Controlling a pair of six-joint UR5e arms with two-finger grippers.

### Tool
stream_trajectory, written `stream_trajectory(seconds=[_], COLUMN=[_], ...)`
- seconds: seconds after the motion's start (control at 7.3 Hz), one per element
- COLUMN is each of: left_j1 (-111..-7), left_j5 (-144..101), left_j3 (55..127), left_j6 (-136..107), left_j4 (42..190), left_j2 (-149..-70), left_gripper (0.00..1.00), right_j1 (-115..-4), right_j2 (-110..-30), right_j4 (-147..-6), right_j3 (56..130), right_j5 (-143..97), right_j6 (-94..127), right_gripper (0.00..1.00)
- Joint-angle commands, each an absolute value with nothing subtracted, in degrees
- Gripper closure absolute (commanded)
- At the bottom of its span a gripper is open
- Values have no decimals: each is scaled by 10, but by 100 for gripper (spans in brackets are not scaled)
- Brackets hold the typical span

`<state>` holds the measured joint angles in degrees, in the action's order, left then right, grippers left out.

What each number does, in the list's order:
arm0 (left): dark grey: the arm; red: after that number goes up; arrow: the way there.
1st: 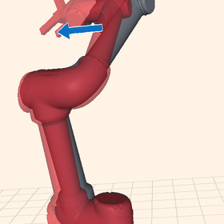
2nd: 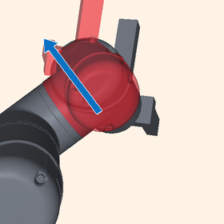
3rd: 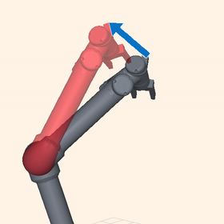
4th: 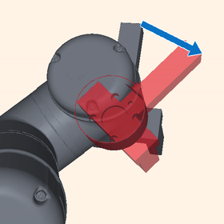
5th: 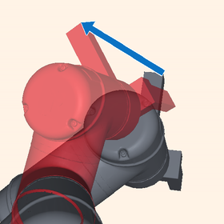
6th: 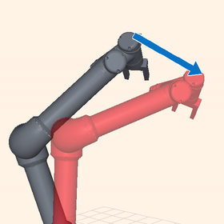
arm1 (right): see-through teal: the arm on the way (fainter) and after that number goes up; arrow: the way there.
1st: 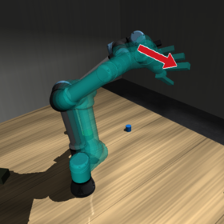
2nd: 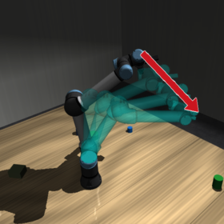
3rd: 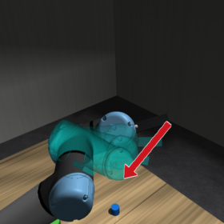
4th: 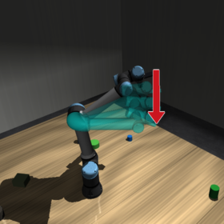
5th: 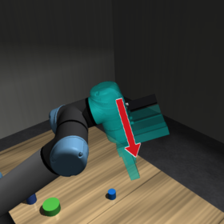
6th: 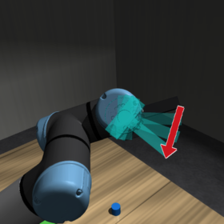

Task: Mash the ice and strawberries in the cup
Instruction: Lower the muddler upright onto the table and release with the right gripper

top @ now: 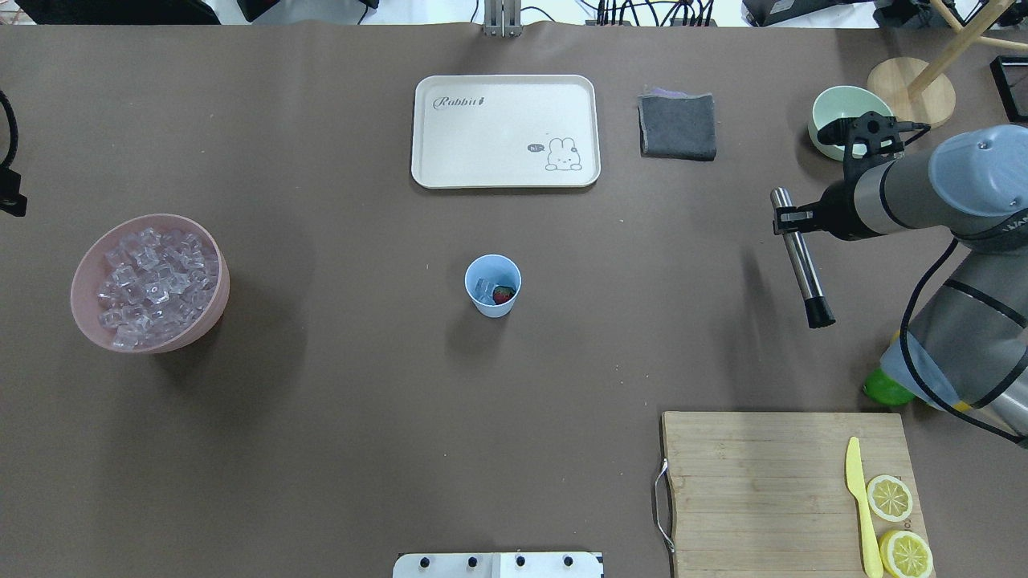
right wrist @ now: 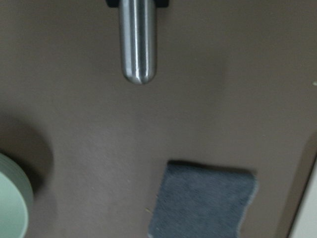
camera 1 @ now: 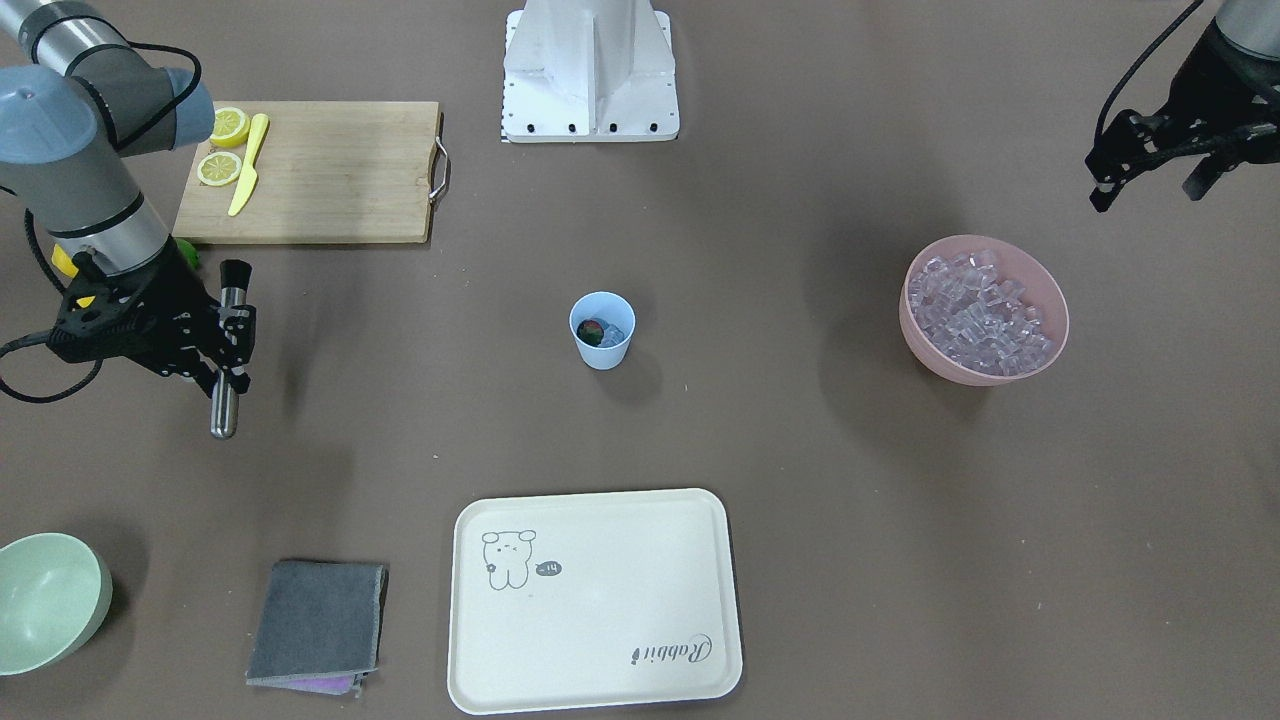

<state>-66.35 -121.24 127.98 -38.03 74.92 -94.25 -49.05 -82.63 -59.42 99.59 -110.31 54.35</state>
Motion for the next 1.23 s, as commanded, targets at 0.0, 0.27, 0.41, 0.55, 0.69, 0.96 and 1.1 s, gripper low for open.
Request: stream_trajectory(seconds=[0.0, 0.27, 0.41, 0.55, 0.69, 0.96, 1.1], left_j1=[-663, -663, -663, -662, -661, -658, -656], left_j5=[-1210, -1210, -1210, -1210, -1210, -1210, -1210], left_j3=[1292, 1299, 1300, 1300, 1299, 1299, 1297], left_j6=[-380, -380, -380, -380, -380, -380, -378], left_j4=[749, 749, 749, 749, 749, 749, 750], left_j2=[-940, -940, -940, -940, -941, -943, -944], left_gripper=[2, 2, 2, 2, 2, 2, 2], right_j1=[-494, -495, -500, -502, -501, -507, -514], right_j2=[-835, -836, -839, -839, -838, -839, -841], right_j4=[-592, -590, -590, -590, -588, -584, -585], right_j3=[955, 919, 912, 912, 913, 913, 913], right_j5=[-1124, -1124, -1123, -1124, -1123, -1123, -1128], right_j6=[594, 558, 537, 536, 534, 539, 536], right_gripper=[100, 100, 100, 100, 96, 0, 0])
